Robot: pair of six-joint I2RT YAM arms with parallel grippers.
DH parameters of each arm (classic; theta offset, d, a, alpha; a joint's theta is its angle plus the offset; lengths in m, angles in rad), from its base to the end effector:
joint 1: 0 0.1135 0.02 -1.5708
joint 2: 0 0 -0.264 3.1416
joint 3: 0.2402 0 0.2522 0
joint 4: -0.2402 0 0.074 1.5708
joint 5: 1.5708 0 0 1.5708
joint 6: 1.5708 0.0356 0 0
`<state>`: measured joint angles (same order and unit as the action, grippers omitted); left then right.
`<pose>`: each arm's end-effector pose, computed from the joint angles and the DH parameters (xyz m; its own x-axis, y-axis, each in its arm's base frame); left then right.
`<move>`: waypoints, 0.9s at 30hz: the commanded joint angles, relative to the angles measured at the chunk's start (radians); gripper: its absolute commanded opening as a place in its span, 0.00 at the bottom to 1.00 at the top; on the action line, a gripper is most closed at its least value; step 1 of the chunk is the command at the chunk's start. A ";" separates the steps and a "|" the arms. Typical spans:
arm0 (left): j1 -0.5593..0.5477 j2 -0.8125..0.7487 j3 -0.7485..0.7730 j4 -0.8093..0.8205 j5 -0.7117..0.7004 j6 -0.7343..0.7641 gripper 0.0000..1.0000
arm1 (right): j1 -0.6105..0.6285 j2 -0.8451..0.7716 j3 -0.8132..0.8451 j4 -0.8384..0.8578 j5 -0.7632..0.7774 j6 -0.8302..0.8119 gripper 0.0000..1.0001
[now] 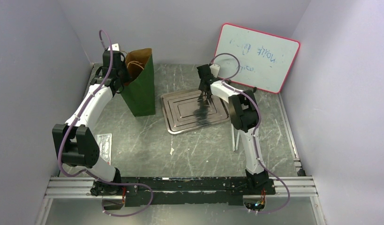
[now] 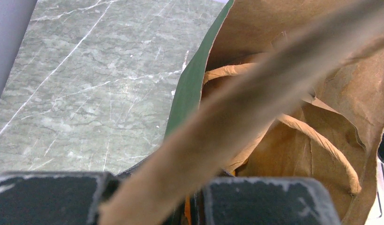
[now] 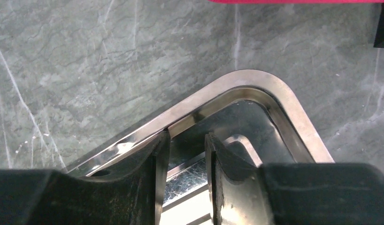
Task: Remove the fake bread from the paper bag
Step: Move the container to the center of the board.
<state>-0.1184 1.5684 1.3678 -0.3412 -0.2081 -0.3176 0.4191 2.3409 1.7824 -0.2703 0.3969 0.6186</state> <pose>0.3629 -0.0358 0.3314 -0.4677 -0.2521 -0.8472 -0.2171 0.9619 -0.1664 0.4765 0.1972 0.1453 -0.6278 0.3058 -0.7158 0.2791 0.9469 0.1597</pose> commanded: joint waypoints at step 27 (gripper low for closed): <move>0.008 -0.063 0.009 0.083 -0.069 0.094 0.07 | 0.134 -0.885 -0.720 -0.038 0.283 -0.046 0.75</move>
<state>-0.1184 1.5536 1.3674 -0.3370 -0.2337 -0.2710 0.5579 1.5631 1.1526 -0.2718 0.6006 0.5426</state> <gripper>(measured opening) 0.072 0.755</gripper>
